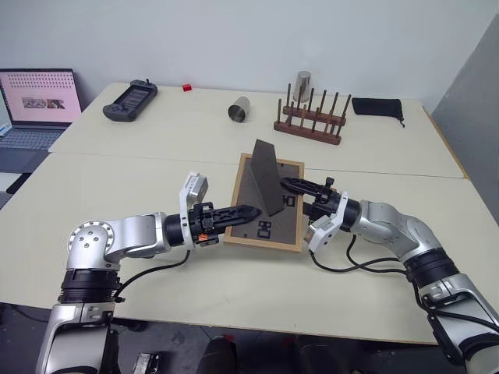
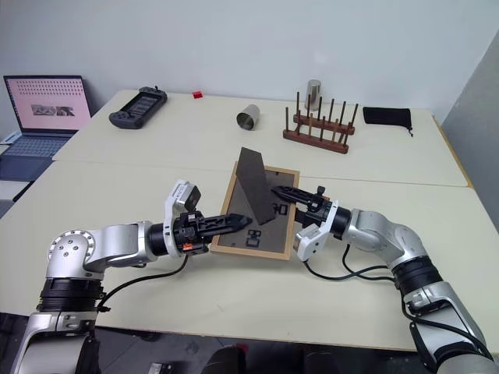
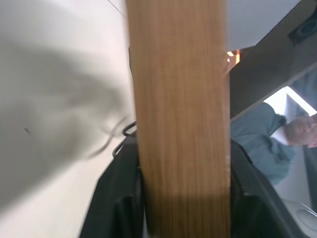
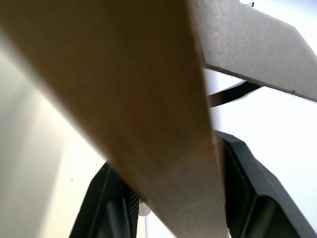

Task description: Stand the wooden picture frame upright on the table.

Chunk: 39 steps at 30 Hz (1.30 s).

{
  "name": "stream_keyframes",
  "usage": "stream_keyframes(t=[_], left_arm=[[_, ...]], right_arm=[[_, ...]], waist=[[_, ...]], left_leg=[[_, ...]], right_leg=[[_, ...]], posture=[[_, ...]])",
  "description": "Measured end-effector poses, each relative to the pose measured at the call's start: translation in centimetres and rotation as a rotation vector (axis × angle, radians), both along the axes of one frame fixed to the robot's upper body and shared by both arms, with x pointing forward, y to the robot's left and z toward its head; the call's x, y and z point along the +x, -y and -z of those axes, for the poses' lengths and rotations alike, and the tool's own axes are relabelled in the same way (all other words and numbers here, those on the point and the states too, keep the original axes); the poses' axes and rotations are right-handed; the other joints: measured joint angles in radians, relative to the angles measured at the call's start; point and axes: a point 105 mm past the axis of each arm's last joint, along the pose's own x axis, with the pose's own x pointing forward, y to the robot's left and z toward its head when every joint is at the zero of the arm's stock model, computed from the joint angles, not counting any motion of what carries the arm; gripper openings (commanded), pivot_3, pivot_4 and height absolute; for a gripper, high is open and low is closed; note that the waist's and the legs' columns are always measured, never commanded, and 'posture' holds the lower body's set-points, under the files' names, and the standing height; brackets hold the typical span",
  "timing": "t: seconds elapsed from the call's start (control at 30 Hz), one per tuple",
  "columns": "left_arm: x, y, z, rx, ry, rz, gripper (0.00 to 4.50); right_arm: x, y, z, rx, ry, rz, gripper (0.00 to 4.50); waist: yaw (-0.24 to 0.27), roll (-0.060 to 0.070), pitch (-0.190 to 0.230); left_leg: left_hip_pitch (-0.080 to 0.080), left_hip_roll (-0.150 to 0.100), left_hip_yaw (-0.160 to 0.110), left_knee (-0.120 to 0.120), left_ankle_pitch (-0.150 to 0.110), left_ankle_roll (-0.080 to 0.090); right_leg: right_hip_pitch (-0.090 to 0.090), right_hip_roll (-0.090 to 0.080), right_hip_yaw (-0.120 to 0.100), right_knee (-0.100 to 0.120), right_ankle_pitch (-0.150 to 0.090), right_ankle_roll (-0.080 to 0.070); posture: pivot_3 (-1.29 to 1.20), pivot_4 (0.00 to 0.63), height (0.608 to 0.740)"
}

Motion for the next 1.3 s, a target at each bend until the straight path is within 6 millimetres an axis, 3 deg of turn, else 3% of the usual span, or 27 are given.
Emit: stream_keyframes(t=[0.17,0.3,0.43,0.53,0.63,0.73,0.83,0.93,1.07,1.3], left_arm=[[1.2,-2.0,-0.5,0.094,0.063,-0.087,3.57],[2.8,-4.0,-2.3,0.192,0.194,-0.194,4.45],[3.3,-5.2,-4.0,0.337,0.403,-0.275,4.50],[3.3,-5.5,-3.3,0.531,0.545,-0.286,4.50],[3.8,-4.8,-2.0,0.752,0.744,-0.289,4.50],[3.8,-4.3,-1.9,0.831,0.880,-0.289,4.50],[4.0,-4.2,-0.9,0.840,0.897,-0.309,4.50],[3.9,-3.8,-0.2,0.835,0.902,-0.294,4.50],[3.8,-3.5,0.3,0.831,0.902,-0.286,4.50],[3.6,-3.3,1.2,0.823,0.885,-0.283,4.50]], right_arm=[[0.1,0.8,0.4,0.014,-0.074,0.022,1.37],[0.3,2.1,-0.6,0.087,-0.174,0.047,1.37],[0.9,2.9,-1.6,0.217,-0.415,0.085,1.36],[1.6,2.4,-2.1,0.330,-0.613,0.090,1.36],[3.6,1.6,-2.4,0.542,-1.076,0.075,1.36],[3.7,1.1,-1.8,0.585,-1.401,0.028,1.36],[3.9,1.4,-0.6,0.585,-1.635,0.002,1.36],[4.6,1.8,0.3,0.601,-1.724,0.003,1.36],[5.4,0.8,1.7,0.610,-1.806,-0.002,1.36],[5.6,0.7,3.2,0.614,-1.810,0.000,1.36]], waist=[[0.001,0.000,0.000],[0.001,0.000,0.000],[-0.001,0.000,0.000],[-0.002,0.000,0.000],[0.001,0.000,0.000],[0.010,0.000,0.000],[0.017,0.000,0.000],[0.020,0.000,0.000],[0.013,0.000,0.000],[0.013,0.000,0.000]], left_leg=[[0.000,-0.001,0.000,0.000,0.000,0.000],[0.000,0.000,0.000,0.000,0.000,0.000],[0.000,0.001,0.000,-0.001,0.000,0.000],[0.001,0.001,0.001,-0.001,0.000,0.000],[0.002,0.001,0.001,-0.001,0.000,0.000],[0.001,0.001,0.002,-0.002,-0.002,0.004],[0.000,0.001,0.003,-0.002,-0.003,0.005],[-0.003,0.001,0.003,-0.001,-0.003,0.005],[-0.003,0.001,0.003,-0.002,-0.003,0.005],[-0.004,0.001,0.002,-0.002,-0.003,0.005]], right_leg=[[0.000,0.000,0.000,0.000,0.000,0.000],[0.001,0.000,0.000,-0.001,0.000,0.000],[0.001,0.000,0.000,-0.001,0.000,0.000],[0.001,0.001,0.000,-0.001,0.000,0.000],[0.002,0.001,0.000,-0.001,0.000,-0.001],[0.002,0.001,0.000,-0.002,0.000,-0.001],[0.000,0.001,0.001,-0.004,0.000,-0.001],[-0.003,0.001,0.001,-0.004,0.000,-0.001],[-0.003,0.001,0.001,-0.003,0.000,-0.001],[-0.003,0.001,0.000,-0.003,0.000,-0.001]], posture=[[0.00,0.150,0.740],[0.00,0.150,0.740],[0.00,0.150,0.740],[0.00,0.150,0.740],[0.00,0.150,0.740],[0.00,0.150,0.740],[0.00,0.150,0.740],[0.00,0.150,0.740],[0.00,0.150,0.740],[0.00,0.150,0.740]])
